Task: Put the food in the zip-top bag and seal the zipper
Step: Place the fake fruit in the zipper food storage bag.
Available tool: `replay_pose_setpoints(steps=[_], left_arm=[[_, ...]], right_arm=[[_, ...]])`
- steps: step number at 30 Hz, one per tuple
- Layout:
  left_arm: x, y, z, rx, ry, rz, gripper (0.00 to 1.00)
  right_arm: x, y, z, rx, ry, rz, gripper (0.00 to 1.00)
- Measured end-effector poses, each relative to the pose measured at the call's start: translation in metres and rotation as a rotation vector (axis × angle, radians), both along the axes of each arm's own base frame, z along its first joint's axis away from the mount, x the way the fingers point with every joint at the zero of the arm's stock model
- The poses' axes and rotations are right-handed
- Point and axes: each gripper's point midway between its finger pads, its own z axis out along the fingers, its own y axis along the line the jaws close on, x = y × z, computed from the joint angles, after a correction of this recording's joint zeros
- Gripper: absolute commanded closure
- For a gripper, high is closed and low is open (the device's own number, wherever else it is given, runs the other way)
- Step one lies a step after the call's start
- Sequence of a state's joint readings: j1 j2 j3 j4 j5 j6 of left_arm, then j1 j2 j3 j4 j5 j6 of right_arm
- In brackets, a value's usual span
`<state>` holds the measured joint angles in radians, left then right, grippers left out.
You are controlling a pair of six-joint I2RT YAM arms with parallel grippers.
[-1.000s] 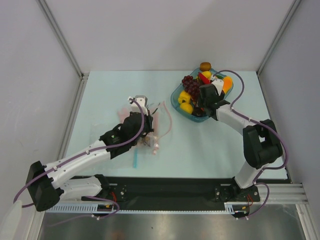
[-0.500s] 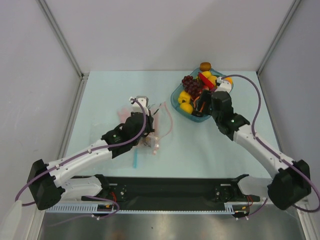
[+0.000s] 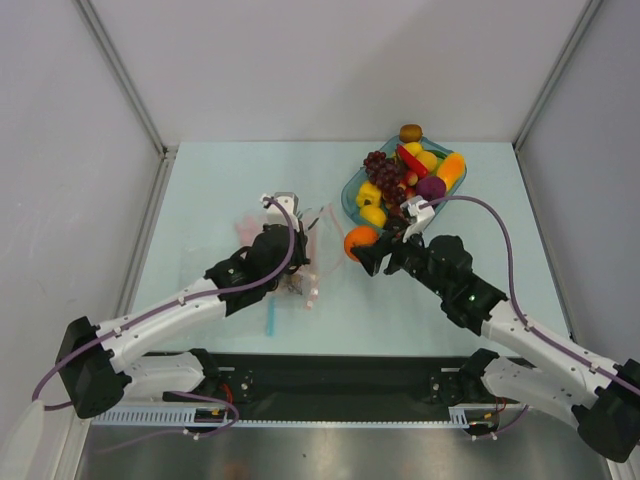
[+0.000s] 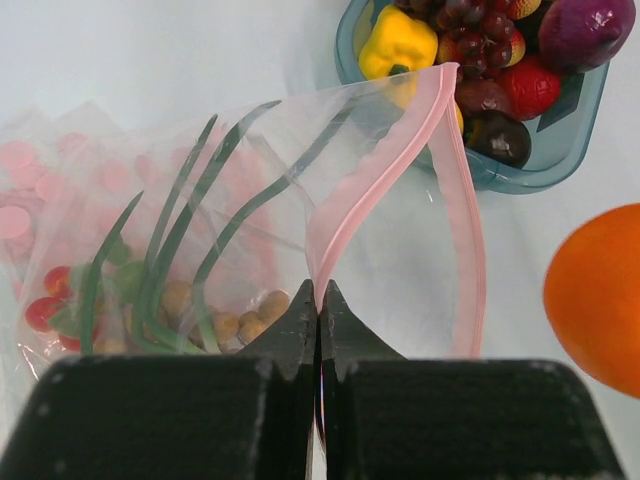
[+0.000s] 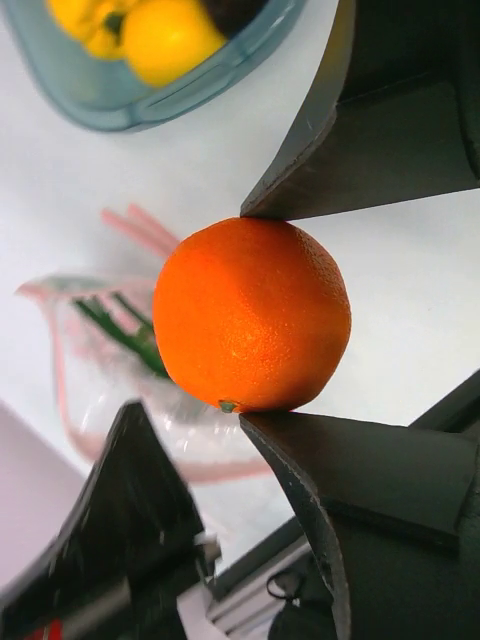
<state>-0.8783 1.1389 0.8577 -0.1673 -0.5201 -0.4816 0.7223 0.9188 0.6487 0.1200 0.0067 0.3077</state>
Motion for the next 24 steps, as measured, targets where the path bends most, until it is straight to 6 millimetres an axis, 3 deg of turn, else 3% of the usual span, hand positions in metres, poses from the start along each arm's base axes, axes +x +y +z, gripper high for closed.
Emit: replay_pose_setpoints(steps=[4,7,16,24], left_arm=[[0.000,-0.001,0.000,-0.001,0.002,-0.004,1.00],[-0.003,-0.005,0.000,-0.009,0.008,-0.028,1.00],[-0.020,-0.030,0.012,-0.058,0.003,-0.195,1.00],[-0.034,-0.045,0.017,-0.045,-0.021,-0.292,1.00]], right_arm=[[-0.014,0.011,0.023,0.057,-0.087,0.089,0.51],[-0.020,0.018,0.028,0.082,-0.121,0.135,0.50],[-0.033,0.040,0.013,0.086,-0.119,0.243,0.50],[-0.030,0.051,-0.008,0.051,-0.082,0.249,0.50]])
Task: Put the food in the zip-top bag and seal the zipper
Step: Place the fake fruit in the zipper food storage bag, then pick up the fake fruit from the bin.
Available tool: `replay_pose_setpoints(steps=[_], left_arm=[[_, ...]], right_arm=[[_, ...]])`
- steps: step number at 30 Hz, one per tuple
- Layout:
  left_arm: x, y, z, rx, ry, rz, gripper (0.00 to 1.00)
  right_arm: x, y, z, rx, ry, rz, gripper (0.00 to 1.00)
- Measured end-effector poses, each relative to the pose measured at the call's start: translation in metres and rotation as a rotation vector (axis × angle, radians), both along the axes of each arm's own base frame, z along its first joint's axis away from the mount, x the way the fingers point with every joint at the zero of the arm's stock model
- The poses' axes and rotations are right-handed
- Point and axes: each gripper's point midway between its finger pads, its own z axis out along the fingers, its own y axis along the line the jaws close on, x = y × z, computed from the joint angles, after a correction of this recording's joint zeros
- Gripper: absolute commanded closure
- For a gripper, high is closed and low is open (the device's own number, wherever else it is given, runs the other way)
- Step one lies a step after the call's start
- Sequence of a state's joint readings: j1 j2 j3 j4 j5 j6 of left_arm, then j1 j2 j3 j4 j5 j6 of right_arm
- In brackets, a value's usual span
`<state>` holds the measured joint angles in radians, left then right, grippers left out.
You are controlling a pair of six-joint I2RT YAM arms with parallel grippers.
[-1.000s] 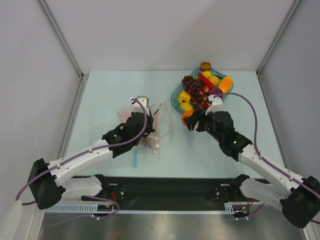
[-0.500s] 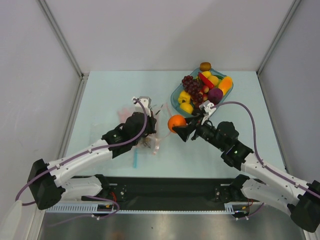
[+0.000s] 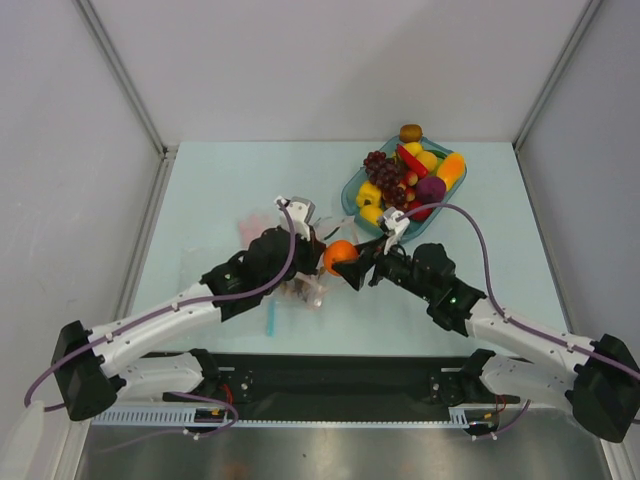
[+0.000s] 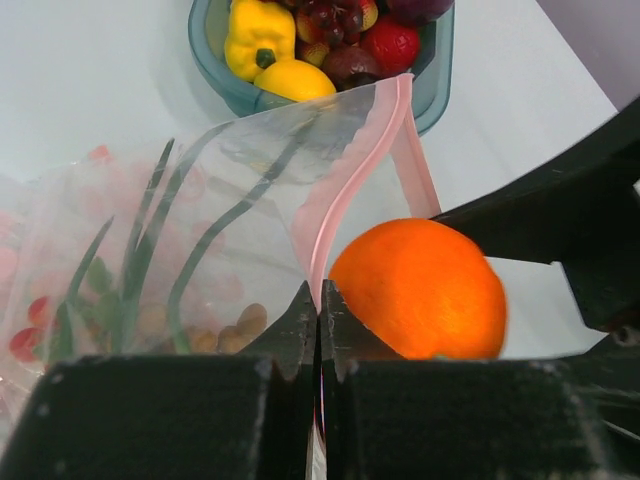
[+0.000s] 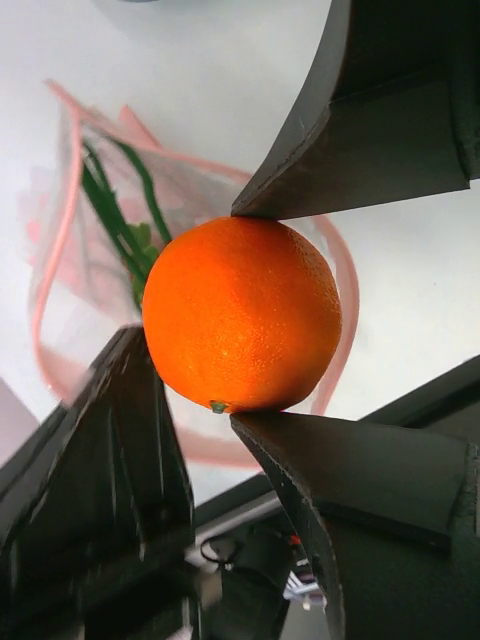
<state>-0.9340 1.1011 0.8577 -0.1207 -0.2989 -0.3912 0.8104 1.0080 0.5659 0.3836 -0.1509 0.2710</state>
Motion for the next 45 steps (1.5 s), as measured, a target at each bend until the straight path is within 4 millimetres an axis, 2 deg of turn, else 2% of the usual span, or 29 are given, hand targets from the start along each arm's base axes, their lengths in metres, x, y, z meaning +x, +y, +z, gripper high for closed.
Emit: replay_pose_setpoints(steps=[5,9,10,14,20,24,28,30,32,36,40,43,45], left_arm=[[-0.005,0.000,0.012,-0.023,-0.025,-0.017,1.00],[-0.009,0.003,0.026,-0.055,-0.050,-0.024,0.99],[-0.010,0.004,0.028,-0.061,-0.055,-0.024,0.99],[-0.014,0.009,0.032,-0.073,-0.070,-0.027,1.00],[-0.009,0.016,0.027,-0.060,-0.066,0.021,1.00],[-0.003,0.019,0.022,-0.046,-0.061,0.062,1.00],[0.001,0.023,0.021,-0.039,-0.062,0.099,1.00],[0.002,0.026,0.022,-0.041,-0.066,0.118,1.00],[0.003,0.029,0.024,-0.046,-0.071,0.133,1.00],[0.003,0.035,0.028,-0.054,-0.085,0.155,0.99],[0.003,0.036,0.027,-0.055,-0.085,0.155,1.00],[0.003,0.036,0.027,-0.054,-0.085,0.155,1.00],[0.003,0.036,0.027,-0.054,-0.085,0.154,1.00]], right_arm=[[0.012,0.002,-0.023,-0.051,0.045,-0.048,0.50],[0.020,0.014,-0.041,-0.099,0.090,-0.054,0.50],[0.022,0.018,-0.045,-0.109,0.098,-0.052,0.41],[0.024,0.036,-0.056,-0.146,0.123,-0.034,0.20],[0.018,0.039,-0.048,-0.146,0.103,-0.033,0.09],[0.014,0.023,-0.018,-0.089,0.042,-0.066,0.08],[0.014,0.003,0.017,-0.018,-0.027,-0.135,0.14],[0.019,-0.008,0.023,-0.004,-0.039,-0.199,0.18],[0.027,-0.019,0.023,-0.007,-0.035,-0.268,0.25],[0.050,-0.049,0.010,-0.034,0.014,-0.439,0.25],[0.075,-0.088,0.000,-0.042,0.066,-0.608,0.14],[0.087,-0.112,-0.008,-0.057,0.091,-0.707,0.04],[0.094,-0.126,-0.014,-0.069,0.103,-0.765,0.01]])
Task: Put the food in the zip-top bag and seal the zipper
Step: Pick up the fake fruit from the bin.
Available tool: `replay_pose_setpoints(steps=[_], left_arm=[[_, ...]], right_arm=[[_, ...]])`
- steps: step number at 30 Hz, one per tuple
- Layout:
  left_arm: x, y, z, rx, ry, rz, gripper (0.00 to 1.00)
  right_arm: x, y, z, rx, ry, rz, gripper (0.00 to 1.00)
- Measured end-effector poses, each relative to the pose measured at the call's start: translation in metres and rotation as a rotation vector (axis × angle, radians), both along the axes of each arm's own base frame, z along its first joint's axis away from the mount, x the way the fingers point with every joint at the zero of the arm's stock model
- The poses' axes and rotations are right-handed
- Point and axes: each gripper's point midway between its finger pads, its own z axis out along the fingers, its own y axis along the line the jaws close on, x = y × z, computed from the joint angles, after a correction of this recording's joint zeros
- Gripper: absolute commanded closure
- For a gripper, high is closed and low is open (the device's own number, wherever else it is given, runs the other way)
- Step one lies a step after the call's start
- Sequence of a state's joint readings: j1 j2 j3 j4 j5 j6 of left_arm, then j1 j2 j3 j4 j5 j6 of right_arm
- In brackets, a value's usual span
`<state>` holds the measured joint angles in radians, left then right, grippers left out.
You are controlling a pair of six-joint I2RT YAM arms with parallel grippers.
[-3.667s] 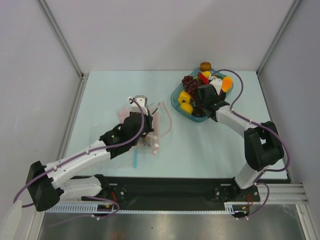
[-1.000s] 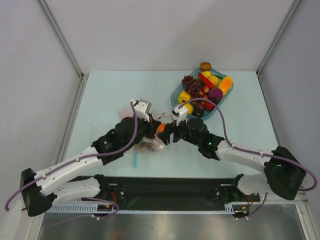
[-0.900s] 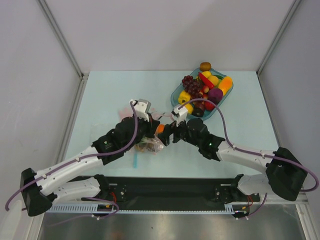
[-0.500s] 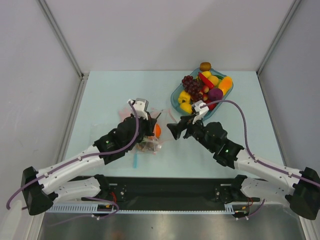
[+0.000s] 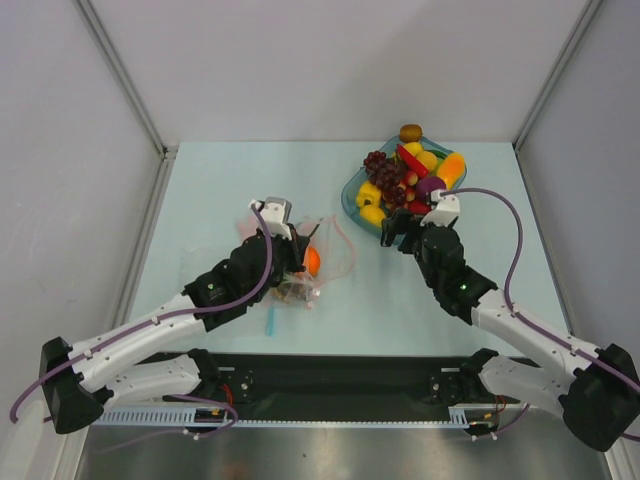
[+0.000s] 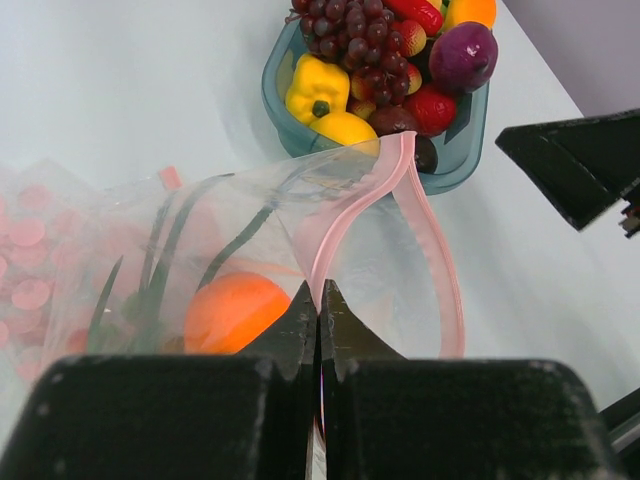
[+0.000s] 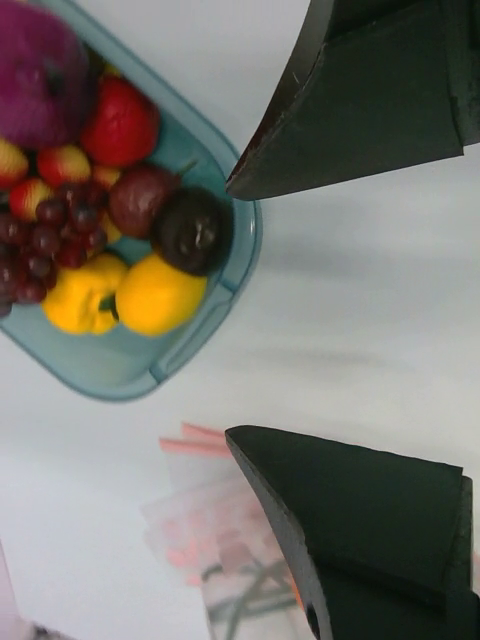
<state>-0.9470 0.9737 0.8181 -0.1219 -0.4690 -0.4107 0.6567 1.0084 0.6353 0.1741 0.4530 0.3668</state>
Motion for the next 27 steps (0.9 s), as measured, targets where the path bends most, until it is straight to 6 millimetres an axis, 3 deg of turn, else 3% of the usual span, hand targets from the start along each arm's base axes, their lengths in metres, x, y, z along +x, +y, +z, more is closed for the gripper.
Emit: replay_pose_setpoints(steps=[9,20,27], left_arm=[[0.000,-0.001,-0.002,0.000,0.001,-0.005,1.00],[0.001,-0.002,-0.004,0.007,0.006,-0.005,1.00],[0.000,-0.002,-0.002,0.000,0.002,-0.008,1.00]], right_arm=[[0.040,-0.058,-0.038,-0.066,0.123,-0.216,0.00],[0.110,-0.069,-0.037,-0.186,0.163,-0.345,0.00],[0.142,-0.086,-0.044,-0.284,0.197,-0.425,0.00]])
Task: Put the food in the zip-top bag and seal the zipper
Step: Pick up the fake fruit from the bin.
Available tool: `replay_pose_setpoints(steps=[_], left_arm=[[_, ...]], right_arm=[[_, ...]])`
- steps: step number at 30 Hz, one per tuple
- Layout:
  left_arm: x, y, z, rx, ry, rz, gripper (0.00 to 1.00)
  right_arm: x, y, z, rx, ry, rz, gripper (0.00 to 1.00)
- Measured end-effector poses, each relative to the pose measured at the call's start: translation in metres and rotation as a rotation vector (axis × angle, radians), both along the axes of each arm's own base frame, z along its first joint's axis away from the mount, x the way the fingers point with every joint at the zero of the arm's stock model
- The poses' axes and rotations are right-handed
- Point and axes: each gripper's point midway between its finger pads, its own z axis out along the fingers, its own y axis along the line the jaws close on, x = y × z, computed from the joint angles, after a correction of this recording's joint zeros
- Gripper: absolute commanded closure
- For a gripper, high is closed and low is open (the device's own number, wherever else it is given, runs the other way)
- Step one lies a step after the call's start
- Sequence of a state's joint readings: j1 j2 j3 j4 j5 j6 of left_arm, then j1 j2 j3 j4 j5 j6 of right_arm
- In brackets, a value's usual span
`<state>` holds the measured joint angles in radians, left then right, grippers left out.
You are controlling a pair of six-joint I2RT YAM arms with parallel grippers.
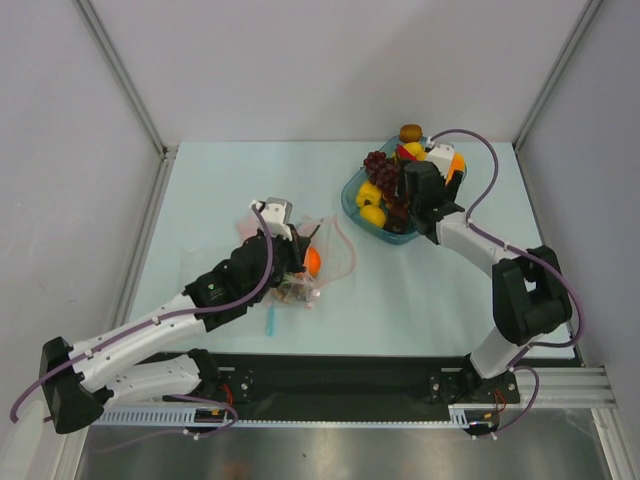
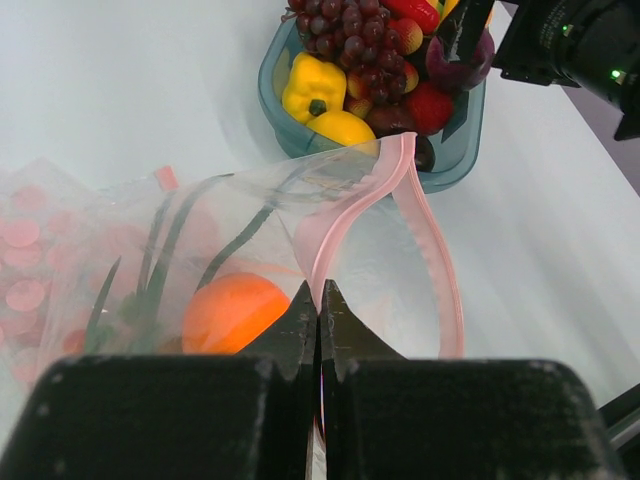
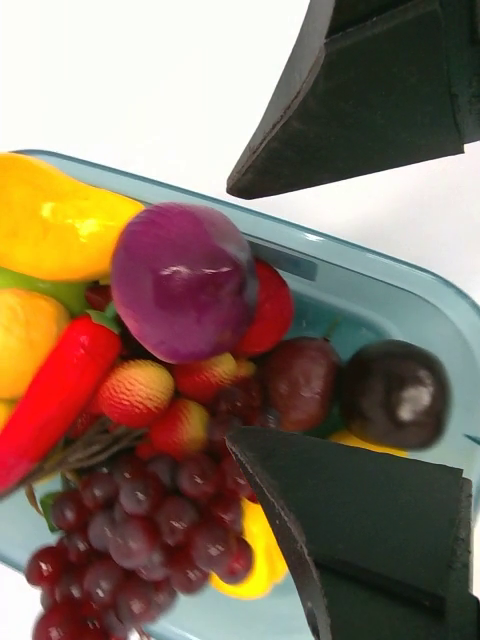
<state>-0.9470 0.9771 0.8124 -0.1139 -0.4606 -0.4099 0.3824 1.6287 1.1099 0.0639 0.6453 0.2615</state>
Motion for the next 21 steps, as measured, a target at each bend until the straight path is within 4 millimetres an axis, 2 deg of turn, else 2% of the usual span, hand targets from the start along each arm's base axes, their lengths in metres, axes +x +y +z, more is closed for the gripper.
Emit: replay_pose_setpoints(steps=[5,9,12,13,16,21], left_arm=[[-0.001,0.000,0.001,-0.004,-0.002,-0.003,1.00],[-0.002,-0.001,0.000,-0.004,0.001,-0.012,1.00],[-0.002,-0.003,-0.001,-0.002,0.005,-0.018,1.00],[-0.002,-0.003,-0.001,-0.002,0.005,-0.019,1.00],[-0.002,-0.003,-0.001,-0.001,0.006,-0.019,1.00],[-0.002,-0.003,-0.002,-0.001,0.007,-0.020,1.00]], right_arm=[[0.017,-0.013,-0.008,-0.049,0.023,-0.044,0.00],[0.027,-0.027,-0.030,-0.077,0.062,-0.056,0.00],[0.032,-0.033,-0.049,-0.098,0.096,-0.051,0.09],[0.033,-0.034,-0.052,-0.103,0.101,-0.050,0.17],[0.034,-0.033,-0.057,-0.113,0.113,-0.038,0.30],[0.034,-0.028,-0.051,-0.092,0.089,-0.008,0.32]])
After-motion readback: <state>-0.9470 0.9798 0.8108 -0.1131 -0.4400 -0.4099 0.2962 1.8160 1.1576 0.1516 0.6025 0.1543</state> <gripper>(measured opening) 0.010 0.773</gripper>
